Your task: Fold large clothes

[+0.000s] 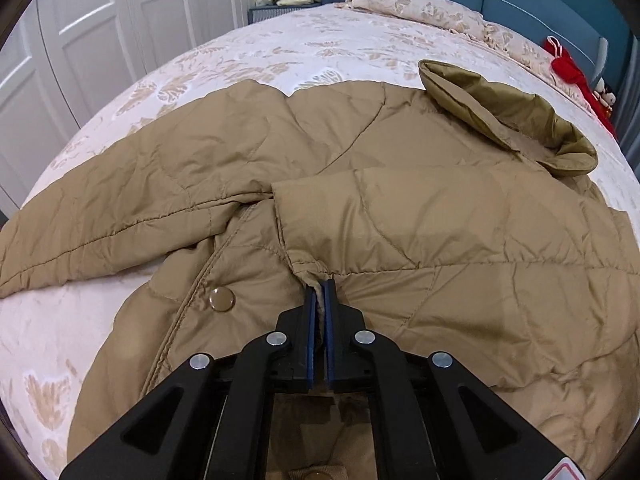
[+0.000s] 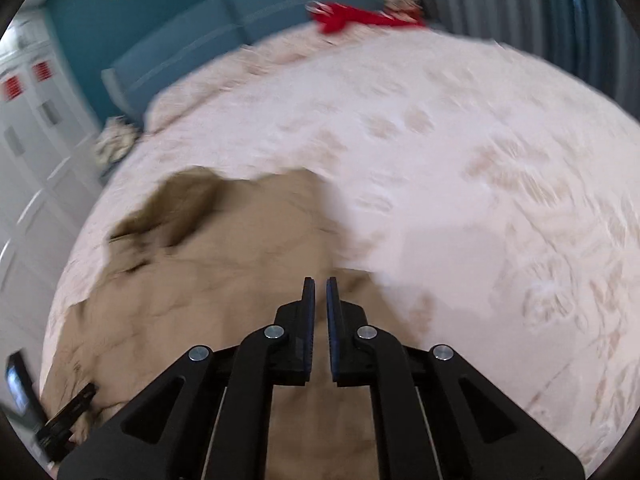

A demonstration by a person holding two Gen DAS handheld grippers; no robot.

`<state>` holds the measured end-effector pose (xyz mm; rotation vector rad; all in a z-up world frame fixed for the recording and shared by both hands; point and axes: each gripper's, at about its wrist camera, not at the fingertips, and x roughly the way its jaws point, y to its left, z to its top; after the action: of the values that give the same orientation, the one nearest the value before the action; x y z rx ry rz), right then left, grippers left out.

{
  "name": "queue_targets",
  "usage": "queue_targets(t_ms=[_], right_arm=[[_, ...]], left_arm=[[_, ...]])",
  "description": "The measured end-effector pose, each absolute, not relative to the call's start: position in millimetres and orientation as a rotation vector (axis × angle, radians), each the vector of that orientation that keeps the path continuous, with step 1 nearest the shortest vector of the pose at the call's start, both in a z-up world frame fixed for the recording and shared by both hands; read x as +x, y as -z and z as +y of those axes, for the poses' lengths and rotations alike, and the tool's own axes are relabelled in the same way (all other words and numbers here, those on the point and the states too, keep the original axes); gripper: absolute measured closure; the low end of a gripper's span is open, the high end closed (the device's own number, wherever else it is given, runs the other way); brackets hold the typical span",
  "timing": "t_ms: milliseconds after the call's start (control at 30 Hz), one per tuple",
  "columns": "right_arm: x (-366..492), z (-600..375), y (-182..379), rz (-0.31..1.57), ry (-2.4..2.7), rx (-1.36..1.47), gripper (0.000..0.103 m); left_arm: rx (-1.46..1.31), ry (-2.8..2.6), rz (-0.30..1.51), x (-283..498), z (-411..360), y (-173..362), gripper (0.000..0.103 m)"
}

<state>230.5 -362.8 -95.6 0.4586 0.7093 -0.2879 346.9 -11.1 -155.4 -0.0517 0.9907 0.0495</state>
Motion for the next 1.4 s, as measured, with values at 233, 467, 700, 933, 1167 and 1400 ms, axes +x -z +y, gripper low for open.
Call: queue_targets(t_ms=[233,467,700,933,1167,1400], right_arm=[[268.6,-246.8,94.9,0.806,-0.009,0.244,0.097],[280.6,-194.8,131.9,0.903,-0.046,0.159,0.098],[281.7,-189.8,158.0,0.908,-0.026,0.137,0.101],[274.3,-175.6,169.8,0.852,0.012,0.044,0.101],[272.7,-174.5,172.6,0.832,0.019,0.033,0.101],[273.2,-179.0,173.6,0.828,0.005,0.057,0.101]], left_arm=[[-0.050,-0.060,0.958,343.8,-11.4,160.5,0.095],[-0.010,-0.070,0.932,343.1,-19.0,165.7,0.095],[-0.009,-0.071,0.909,342.4,-20.1,167.3,0.095],[-0.020,-0.069,0.892,340.6,-19.4,168.2,0.094],[-0.026,-0.067,0.886,339.7,-18.3,167.9,0.094],[-0.124,-0.045,0.893,330.7,4.4,154.9,0.080]])
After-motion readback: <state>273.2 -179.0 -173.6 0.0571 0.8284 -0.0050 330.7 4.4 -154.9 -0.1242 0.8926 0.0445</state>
